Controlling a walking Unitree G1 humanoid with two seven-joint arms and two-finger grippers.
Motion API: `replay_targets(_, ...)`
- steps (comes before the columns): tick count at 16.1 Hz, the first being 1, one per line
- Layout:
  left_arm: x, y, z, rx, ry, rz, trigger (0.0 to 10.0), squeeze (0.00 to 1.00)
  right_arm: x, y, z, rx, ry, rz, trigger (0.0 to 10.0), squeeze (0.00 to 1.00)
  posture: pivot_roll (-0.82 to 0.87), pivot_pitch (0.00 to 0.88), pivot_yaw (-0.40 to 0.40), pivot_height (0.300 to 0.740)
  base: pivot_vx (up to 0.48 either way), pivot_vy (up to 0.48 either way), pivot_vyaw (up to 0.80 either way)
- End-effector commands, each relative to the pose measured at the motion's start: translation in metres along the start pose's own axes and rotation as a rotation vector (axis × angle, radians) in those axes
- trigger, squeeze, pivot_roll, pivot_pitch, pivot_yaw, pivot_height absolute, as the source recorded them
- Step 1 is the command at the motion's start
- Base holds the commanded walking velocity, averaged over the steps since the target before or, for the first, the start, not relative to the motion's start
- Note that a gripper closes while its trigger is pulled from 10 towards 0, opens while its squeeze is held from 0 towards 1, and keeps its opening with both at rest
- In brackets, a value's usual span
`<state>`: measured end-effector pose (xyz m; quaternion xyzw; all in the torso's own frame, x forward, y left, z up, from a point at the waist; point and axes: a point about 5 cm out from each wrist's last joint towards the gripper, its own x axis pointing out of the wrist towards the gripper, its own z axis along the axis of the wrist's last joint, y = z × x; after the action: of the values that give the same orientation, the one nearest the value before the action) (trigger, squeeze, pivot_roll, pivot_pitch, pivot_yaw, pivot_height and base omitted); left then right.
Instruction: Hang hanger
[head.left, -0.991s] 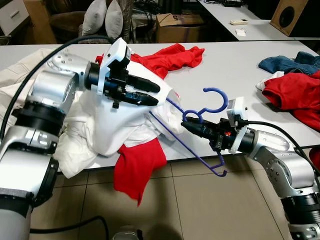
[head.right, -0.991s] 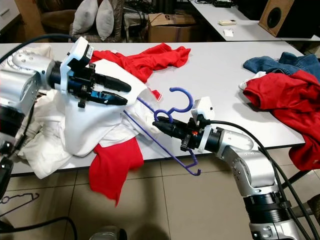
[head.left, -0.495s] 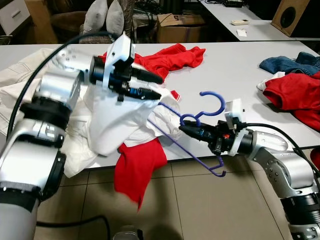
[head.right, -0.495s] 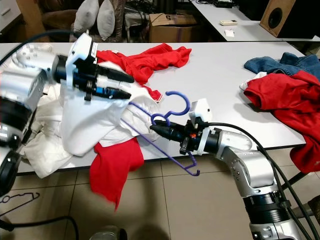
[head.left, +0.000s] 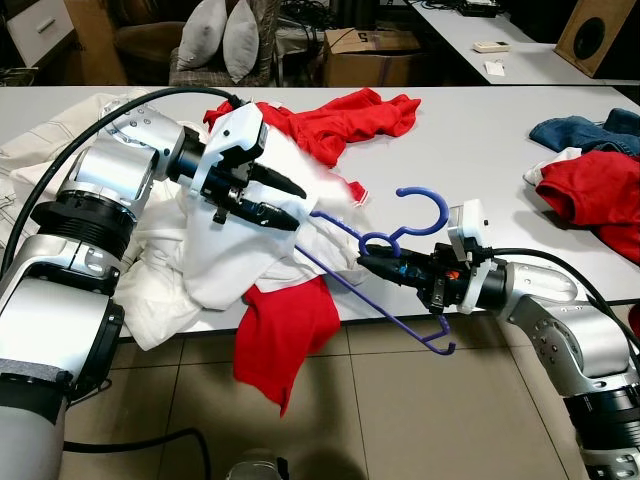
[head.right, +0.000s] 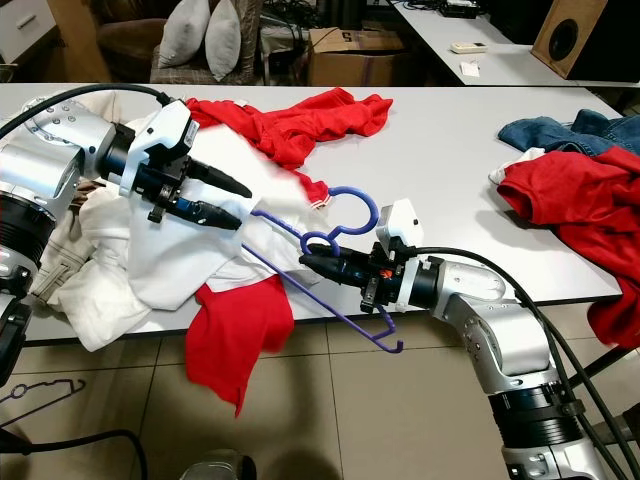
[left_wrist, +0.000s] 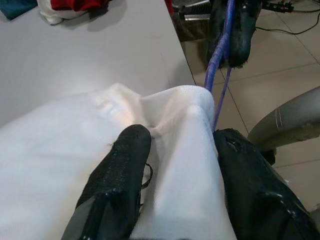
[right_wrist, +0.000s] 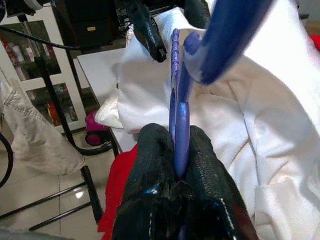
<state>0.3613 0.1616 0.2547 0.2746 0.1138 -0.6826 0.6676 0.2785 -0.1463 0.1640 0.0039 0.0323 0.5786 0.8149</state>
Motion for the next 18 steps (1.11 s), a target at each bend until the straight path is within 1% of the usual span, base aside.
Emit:
replay_targets(1, -0.002, 0.001, 0.001, 0.012, 0.026, 0.004, 10.0, 0.00, 0.001, 0.000, 0.013, -0.049, -0.024, 0.025, 10.0, 0.00, 0.08, 0.000, 0.003, 0.740, 0.000, 0.000, 0.00)
replay_targets(2, -0.001, 0.002, 0.001, 0.021, 0.023, 0.022, 10.0, 0.00, 0.001, 0.000, 0.015, -0.052, -0.024, 0.026, 10.0, 0.00, 0.08, 0.000, 0.003, 0.740, 0.000, 0.000, 0.00)
replay_targets(3, 0.001, 0.003, 0.001, 0.027, 0.009, 0.040, 3.6, 0.00, 0.001, 0.000, 0.015, -0.054, -0.025, 0.027, 10.0, 0.00, 0.08, 0.000, 0.003, 0.740, 0.000, 0.000, 0.00)
replay_targets(4, 0.002, 0.004, 0.002, 0.035, -0.015, 0.055, 1.0, 0.00, 0.002, 0.000, 0.015, -0.056, -0.025, 0.029, 10.0, 0.00, 0.08, 0.000, 0.002, 0.740, 0.000, 0.000, 0.00)
replay_targets(5, 0.002, 0.004, 0.003, 0.029, -0.028, 0.050, 0.0, 0.00, 0.002, 0.000, 0.015, -0.056, -0.025, 0.030, 10.0, 0.00, 0.08, 0.000, 0.001, 0.740, 0.000, 0.000, 0.00)
replay_targets(8, 0.002, 0.001, 0.002, 0.019, -0.057, 0.023, 0.0, 0.00, 0.001, 0.000, 0.015, -0.057, -0.022, 0.031, 10.0, 0.00, 0.08, 0.000, 0.001, 0.740, 0.000, 0.000, 0.00)
replay_targets(12, 0.004, -0.002, -0.003, 0.009, -0.054, 0.017, 0.0, 0.00, 0.001, -0.001, 0.015, -0.060, -0.019, 0.028, 10.0, 0.00, 0.08, 0.000, 0.002, 0.740, 0.000, 0.000, 0.00)
replay_targets(15, 0.005, -0.001, -0.008, -0.011, -0.088, 0.083, 0.0, 0.00, -0.002, -0.002, 0.015, -0.045, -0.017, 0.015, 10.0, 0.00, 0.07, 0.000, 0.009, 0.740, 0.000, 0.000, 0.00)
replay_targets(16, 0.007, -0.002, -0.010, -0.030, -0.127, 0.122, 0.0, 0.00, -0.007, -0.004, 0.018, -0.029, -0.030, -0.018, 10.0, 1.00, 0.07, 0.000, 0.012, 0.740, 0.000, 0.000, 0.00)
replay_targets(18, 0.009, 0.000, -0.013, -0.049, -0.165, 0.173, 0.0, 0.00, -0.015, -0.005, 0.023, -0.026, -0.040, -0.032, 10.0, 1.00, 0.07, 0.000, 0.013, 0.740, 0.000, 0.000, 0.00)
